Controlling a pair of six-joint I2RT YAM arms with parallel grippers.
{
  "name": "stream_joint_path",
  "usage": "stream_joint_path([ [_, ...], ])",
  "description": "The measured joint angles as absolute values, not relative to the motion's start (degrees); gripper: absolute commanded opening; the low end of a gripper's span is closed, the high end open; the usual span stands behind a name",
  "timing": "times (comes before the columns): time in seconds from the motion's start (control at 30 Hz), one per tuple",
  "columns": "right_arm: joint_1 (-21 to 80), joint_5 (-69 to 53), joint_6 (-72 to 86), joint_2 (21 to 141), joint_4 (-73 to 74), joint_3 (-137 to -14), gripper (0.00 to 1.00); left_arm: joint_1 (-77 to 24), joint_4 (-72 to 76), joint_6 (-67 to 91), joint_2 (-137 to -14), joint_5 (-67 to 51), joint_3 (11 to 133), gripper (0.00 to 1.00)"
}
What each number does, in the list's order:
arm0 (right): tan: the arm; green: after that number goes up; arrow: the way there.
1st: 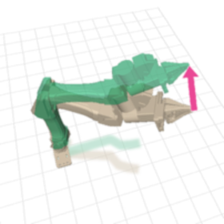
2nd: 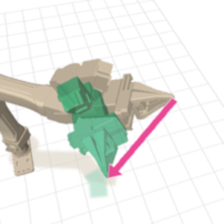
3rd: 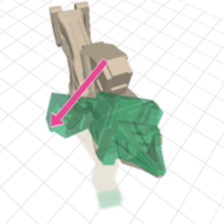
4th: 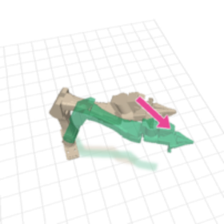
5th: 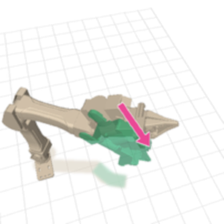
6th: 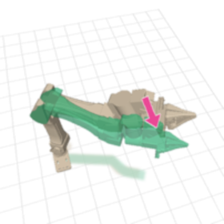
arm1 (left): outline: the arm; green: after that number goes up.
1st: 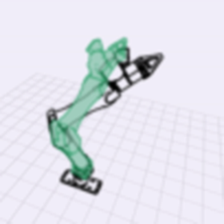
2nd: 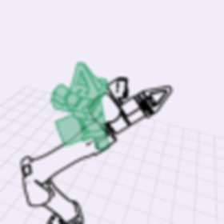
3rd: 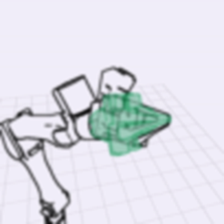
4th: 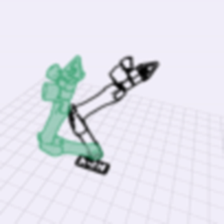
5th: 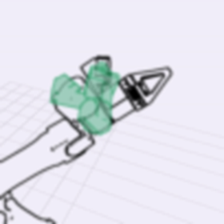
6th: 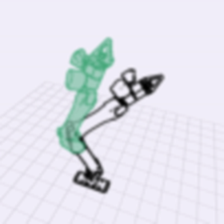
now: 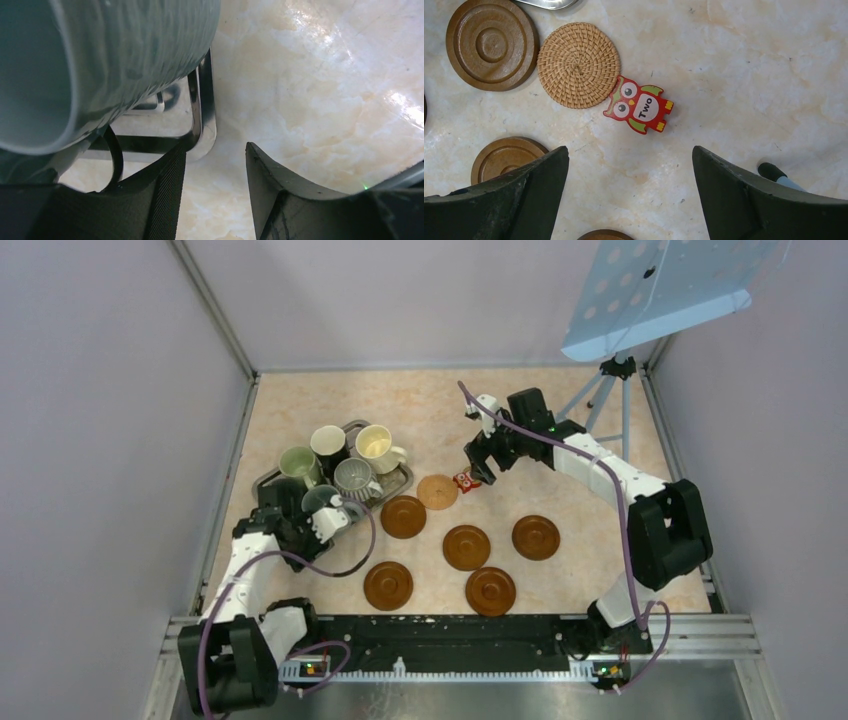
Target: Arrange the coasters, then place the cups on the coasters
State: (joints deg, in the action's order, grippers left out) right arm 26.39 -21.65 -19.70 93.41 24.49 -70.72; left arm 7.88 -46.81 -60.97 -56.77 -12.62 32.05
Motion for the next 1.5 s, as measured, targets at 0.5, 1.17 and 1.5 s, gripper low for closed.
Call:
stream_joint_path([
  [0.5, 26.39, -17.96, -19.31, 93.41, 24.56, -70.61, 0.89, 8.14, -35.35, -58.11, -67.96, -14.04, 32.27, 0.19],
  [1.17, 24.27, -16.67, -20.01, 93.41, 26.44, -70.57, 0.86, 8.05, -17.02, -59.20, -90.74, -12.10, 47.48, 0.11],
  [1.5, 23.75, -17.50, -22.50, 93.41, 29.23, -70.57, 0.83, 10.37, -15.05, -68.60, -101.91, -11.97, 59.83, 0.53],
])
